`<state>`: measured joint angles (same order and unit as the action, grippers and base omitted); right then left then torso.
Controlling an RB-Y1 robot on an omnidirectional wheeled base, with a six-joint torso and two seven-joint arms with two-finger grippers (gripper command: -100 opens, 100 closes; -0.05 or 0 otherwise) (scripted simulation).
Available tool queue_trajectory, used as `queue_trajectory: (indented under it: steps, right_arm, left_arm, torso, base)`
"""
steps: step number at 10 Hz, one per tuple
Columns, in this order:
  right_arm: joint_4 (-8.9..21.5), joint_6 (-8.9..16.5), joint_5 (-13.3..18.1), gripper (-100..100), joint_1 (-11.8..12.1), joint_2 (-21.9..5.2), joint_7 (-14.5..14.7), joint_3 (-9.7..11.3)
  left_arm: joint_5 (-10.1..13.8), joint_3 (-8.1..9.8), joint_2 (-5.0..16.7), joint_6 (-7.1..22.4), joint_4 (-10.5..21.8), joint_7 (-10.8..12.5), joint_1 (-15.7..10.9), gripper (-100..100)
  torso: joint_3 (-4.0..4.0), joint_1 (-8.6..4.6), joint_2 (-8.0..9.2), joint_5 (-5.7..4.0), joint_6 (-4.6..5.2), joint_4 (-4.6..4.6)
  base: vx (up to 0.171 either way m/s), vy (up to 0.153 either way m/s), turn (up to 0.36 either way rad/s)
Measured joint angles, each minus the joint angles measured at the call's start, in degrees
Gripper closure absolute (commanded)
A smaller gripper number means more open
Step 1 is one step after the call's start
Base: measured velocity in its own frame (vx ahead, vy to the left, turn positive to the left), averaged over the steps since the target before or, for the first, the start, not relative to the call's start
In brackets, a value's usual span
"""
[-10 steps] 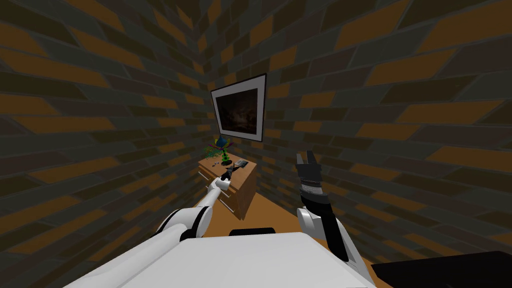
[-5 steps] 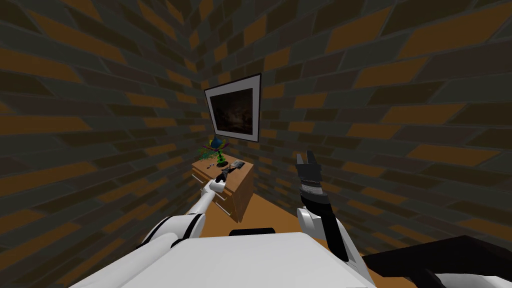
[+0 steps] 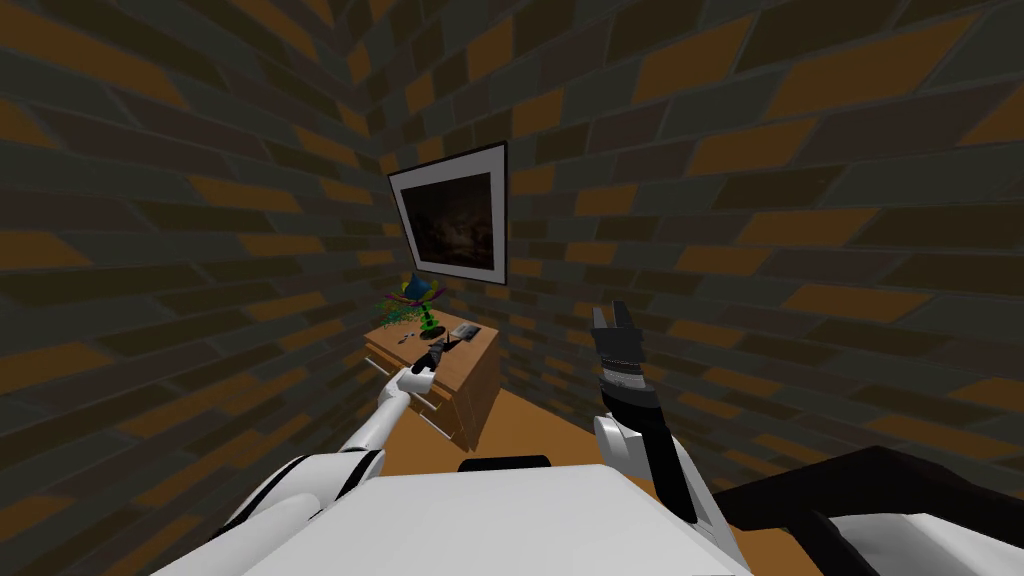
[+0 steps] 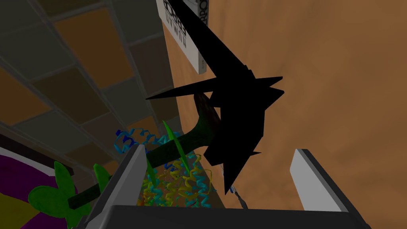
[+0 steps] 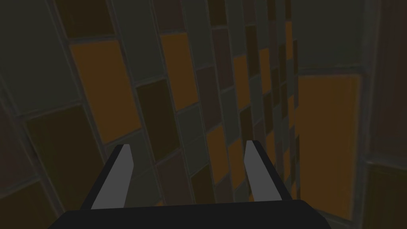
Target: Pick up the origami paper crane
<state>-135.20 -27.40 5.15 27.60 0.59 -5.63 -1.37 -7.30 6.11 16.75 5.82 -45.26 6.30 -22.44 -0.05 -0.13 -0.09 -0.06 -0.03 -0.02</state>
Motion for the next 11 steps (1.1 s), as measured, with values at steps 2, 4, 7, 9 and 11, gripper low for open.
queue_trajectory:
  steps: [2, 4, 7, 9, 11]
  right_arm:
    - [0.0, 0.0, 0.0, 0, 0.0, 0.0, 0.0, 0.0]
    - [0.0, 0.0, 0.0, 0, 0.0, 0.0, 0.0, 0.0]
    - [0.0, 0.0, 0.0, 0, 0.0, 0.0, 0.0, 0.0]
    - [0.0, 0.0, 0.0, 0, 0.0, 0.0, 0.0, 0.0]
    - [0.0, 0.0, 0.0, 0, 0.0, 0.0, 0.0, 0.0]
  left_arm:
    - [2.7, -0.94, 1.7, 0.2, -1.8, -0.2, 1.8, -100]
    - [5.7, -2.33, 4.0, 0.7, -4.8, -0.4, 5.1, -100]
    - [10.0, -4.43, 7.0, 1.0, -7.4, -0.4, 7.9, -100]
    - [10.0, -4.46, 7.1, 1.0, -7.5, -0.4, 8.0, 100]
    - [10.0, -4.46, 7.1, 1.1, -7.5, -0.4, 8.0, 100]
  torso:
    - [0.01, 0.05, 0.01, 0.01, 0.00, 0.00]
    - [-0.01, -0.06, -0.02, 0.00, 0.02, -0.01]
    - [0.00, 0.05, 0.00, 0.01, 0.00, 0.00]
    - [0.05, 0.14, 0.09, 0.03, 0.00, 0.02]
    - [0.09, 0.15, 0.14, 0.04, 0.00, 0.04]
  base:
    - [0.031, -0.035, -0.079]
    - [0.041, -0.058, -0.109]
    - [0.027, -0.026, -0.047]
    - [0.000, 0.000, 0.000]
    - [0.000, 0.000, 0.000]
